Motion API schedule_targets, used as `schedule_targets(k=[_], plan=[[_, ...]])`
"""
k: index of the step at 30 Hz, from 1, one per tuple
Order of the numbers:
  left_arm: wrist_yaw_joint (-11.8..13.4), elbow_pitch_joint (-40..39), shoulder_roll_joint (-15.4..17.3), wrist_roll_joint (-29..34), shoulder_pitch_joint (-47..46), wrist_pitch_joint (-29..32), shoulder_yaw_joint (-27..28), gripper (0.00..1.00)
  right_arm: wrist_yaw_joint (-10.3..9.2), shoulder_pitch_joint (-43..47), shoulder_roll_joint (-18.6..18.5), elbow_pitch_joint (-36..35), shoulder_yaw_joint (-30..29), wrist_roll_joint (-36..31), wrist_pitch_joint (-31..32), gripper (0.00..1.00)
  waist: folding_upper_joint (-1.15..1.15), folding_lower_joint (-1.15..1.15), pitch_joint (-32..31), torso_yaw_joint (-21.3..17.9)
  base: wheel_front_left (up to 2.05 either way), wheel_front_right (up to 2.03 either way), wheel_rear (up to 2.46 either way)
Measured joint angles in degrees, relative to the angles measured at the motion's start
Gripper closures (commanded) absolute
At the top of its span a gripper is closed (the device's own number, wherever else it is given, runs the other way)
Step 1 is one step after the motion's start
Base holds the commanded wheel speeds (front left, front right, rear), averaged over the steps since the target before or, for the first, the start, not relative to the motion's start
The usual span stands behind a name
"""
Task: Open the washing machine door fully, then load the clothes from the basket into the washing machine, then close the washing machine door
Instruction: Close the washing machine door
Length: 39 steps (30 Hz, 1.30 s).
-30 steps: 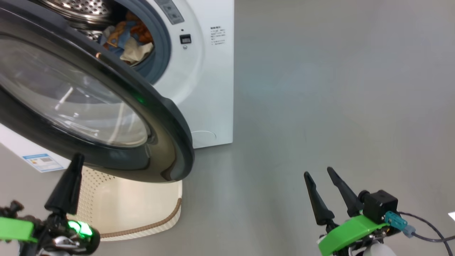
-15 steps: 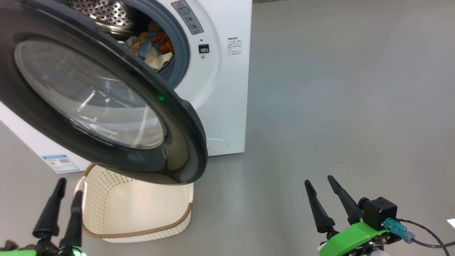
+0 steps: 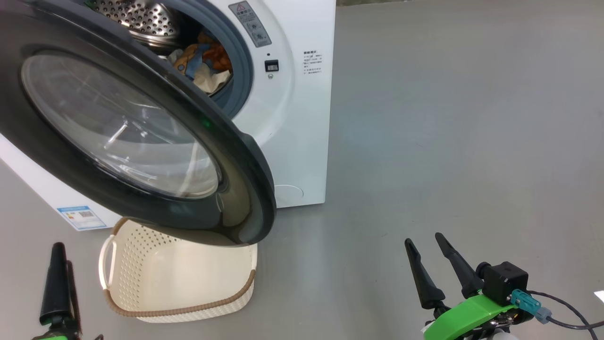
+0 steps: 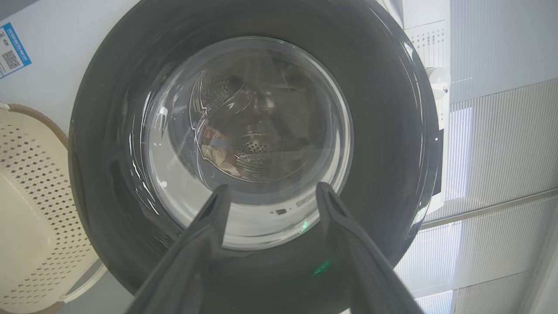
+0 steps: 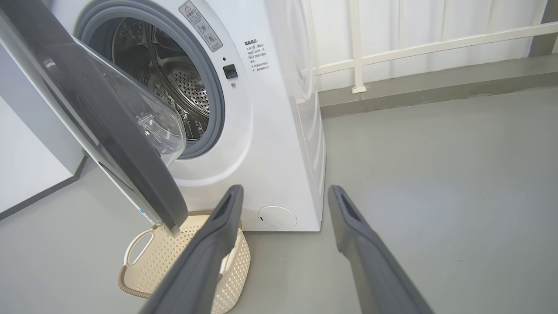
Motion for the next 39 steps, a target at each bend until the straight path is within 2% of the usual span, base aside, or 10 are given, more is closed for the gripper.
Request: schedule_targets(k=[5, 10, 15, 18, 24, 29, 39], plan=[[0.0, 0.8, 4.4, 8.3, 0.8, -8.9, -4.6, 0.00, 0.00, 0.0, 0.0, 0.0, 0.0, 0.0, 0.0, 0.00, 0.00, 0.00, 0.1, 0.1, 0.00, 0.00, 0.00], [-0.2, 3.2, 8.3, 19.4, 0.8, -11.5, -7.4, 0.00, 0.00, 0.0, 0.0, -0.1, 0.0, 0.0, 0.0, 0.00, 0.00, 0.00, 0.2, 0.2, 0.00, 0.00, 0.00], [-0.3, 3.1, 7.3, 33.8, 0.9, -11.5, -5.2, 0.00, 0.00, 0.0, 0.0, -0.3, -0.1, 0.0, 0.0, 0.00, 0.00, 0.00, 0.4, 0.3, 0.00, 0.00, 0.00], [-0.4, 3.2, 5.8, 40.3, 0.9, -11.5, -3.9, 0.00, 0.00, 0.0, 0.0, -0.3, -0.1, 0.0, 0.0, 0.00, 0.00, 0.00, 0.5, 0.2, 0.00, 0.00, 0.00], [-0.4, 3.5, 5.9, 54.7, 1.8, -11.5, -3.9, 0.00, 0.00, 0.0, 0.0, -0.3, -0.1, 0.0, 0.0, 0.00, 0.00, 0.00, 0.6, 0.1, 0.00, 0.00, 0.00], [-0.4, 4.2, 5.5, 61.9, 3.2, -11.5, -4.1, 0.00, 0.00, 0.0, 0.0, -0.3, -0.1, 0.0, 0.0, 0.00, 0.00, 0.00, 0.5, 0.0, 0.00, 0.00, 0.00], [-0.4, 4.4, 3.9, 69.8, 5.7, -11.5, -4.5, 0.00, 0.00, 0.0, 0.0, -0.3, -0.1, 0.0, 0.0, 0.00, 0.00, 0.00, 0.0, 0.0, 0.00, 0.00, 0.00]])
